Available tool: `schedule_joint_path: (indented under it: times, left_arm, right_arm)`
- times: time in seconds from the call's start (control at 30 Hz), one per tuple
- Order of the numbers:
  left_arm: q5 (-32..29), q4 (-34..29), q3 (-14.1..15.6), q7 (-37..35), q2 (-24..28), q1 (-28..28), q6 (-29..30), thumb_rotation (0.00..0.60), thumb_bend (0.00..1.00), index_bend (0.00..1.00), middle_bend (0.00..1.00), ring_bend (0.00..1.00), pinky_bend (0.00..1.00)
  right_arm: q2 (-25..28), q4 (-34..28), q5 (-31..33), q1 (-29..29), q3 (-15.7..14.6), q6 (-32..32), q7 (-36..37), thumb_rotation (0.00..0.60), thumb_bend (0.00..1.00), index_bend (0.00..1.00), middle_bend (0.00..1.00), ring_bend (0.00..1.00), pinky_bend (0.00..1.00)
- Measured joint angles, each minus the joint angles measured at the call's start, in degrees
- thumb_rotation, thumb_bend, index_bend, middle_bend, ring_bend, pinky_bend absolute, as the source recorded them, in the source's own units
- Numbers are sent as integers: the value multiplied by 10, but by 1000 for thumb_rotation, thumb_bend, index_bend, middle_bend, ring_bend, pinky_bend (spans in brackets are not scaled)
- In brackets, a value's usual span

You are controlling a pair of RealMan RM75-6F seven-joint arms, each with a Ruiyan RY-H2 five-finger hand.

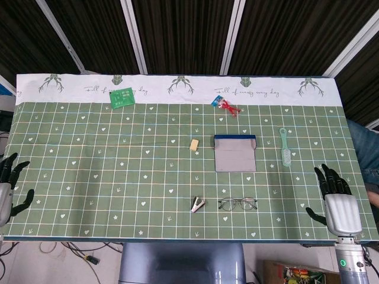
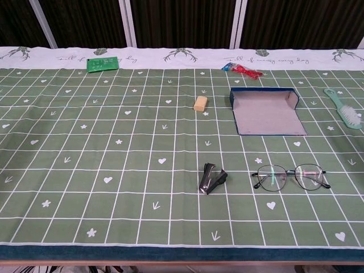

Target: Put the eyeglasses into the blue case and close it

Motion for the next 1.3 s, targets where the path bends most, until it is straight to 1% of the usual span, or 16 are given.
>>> schedule_joint_path:
  times: [0.4, 0.63, 0.83, 0.97, 1.17, 1.23, 1.3]
  left_arm:
    - [3, -1, 2, -4, 1, 1, 2, 600, 384, 151, 0, 0, 0]
    - [6, -2, 1, -6, 0, 1, 4, 600, 384, 151, 0, 0, 0]
    - [8, 0, 0, -17, 0, 2, 8, 600, 384, 151, 0, 0, 0]
    - [8, 0, 1, -16, -1, 3, 9, 600, 384, 151, 0, 0, 0]
    - [5, -2, -1, -20, -1, 5, 12, 600, 384, 151, 0, 0, 0]
    - [4, -3, -1, -20, -1, 5, 11, 600, 384, 151, 0, 0, 0]
    - [4, -3, 0, -19, -1, 4, 10, 600, 384, 151, 0, 0, 0]
  right_arm:
    - [3, -5, -6, -2, -3, 5, 1, 600, 94, 0, 29, 95, 193]
    - [8, -5, -6, -3, -3, 3, 14, 600, 95, 0, 29, 95, 194]
    - [17, -8, -10, 2, -11, -15, 28, 600, 95, 0, 27, 87, 193]
    - [23, -10, -19, 6, -19, -27, 44, 600, 95, 0, 23, 39, 194]
    - [27, -8, -31, 16, -31, -51, 65, 600, 94, 0, 22, 38, 193]
    - [32, -10, -35, 21, -35, -63, 83, 600, 94, 21, 22, 38, 193]
    - [39, -13, -41, 31, -40, -82, 111, 600, 94, 72, 23, 37, 193]
